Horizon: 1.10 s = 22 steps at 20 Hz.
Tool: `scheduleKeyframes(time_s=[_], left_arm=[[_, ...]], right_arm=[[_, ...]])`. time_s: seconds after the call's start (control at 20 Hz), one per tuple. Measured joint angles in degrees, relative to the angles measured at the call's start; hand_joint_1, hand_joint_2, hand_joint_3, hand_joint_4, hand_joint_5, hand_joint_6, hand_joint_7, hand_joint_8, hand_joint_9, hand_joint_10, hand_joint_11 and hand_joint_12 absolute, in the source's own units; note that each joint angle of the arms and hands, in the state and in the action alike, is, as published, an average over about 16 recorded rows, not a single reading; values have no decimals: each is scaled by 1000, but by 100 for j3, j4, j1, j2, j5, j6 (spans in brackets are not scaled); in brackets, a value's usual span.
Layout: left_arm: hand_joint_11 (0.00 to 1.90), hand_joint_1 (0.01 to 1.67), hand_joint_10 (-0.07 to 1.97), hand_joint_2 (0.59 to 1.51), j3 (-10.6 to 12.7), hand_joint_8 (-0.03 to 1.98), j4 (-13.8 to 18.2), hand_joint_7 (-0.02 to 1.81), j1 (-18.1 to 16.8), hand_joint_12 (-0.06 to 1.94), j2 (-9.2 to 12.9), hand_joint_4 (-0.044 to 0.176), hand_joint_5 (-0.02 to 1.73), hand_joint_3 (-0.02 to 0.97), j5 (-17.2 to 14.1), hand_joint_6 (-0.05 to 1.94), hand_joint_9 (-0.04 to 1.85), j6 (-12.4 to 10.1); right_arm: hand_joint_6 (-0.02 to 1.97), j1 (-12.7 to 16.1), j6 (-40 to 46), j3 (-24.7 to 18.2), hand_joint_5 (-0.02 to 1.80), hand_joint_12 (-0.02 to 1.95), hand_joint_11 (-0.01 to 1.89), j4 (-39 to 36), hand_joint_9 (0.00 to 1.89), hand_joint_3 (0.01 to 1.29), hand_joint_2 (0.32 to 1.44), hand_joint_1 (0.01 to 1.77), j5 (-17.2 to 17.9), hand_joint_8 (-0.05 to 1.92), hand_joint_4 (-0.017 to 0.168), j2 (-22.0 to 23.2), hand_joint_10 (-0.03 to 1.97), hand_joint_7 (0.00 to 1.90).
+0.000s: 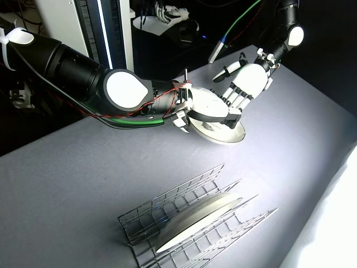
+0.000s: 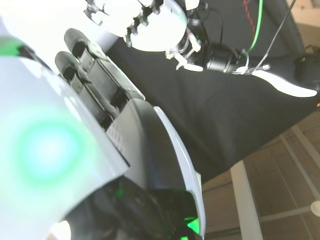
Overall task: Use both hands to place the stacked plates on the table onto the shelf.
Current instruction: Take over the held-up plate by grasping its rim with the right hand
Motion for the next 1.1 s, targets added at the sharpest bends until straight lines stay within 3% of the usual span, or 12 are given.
scheduleKeyframes(time_s=[1.1], left_arm=[[13, 15, -14, 1203, -19, -8, -157, 177, 111, 295, 7, -8, 162, 8, -1, -21, 159, 1]], right_arm=[[-2, -16, -9, -133, 529, 1141, 13, 1, 465, 14, 1013, 1089, -51, -11, 4, 199, -1, 539]])
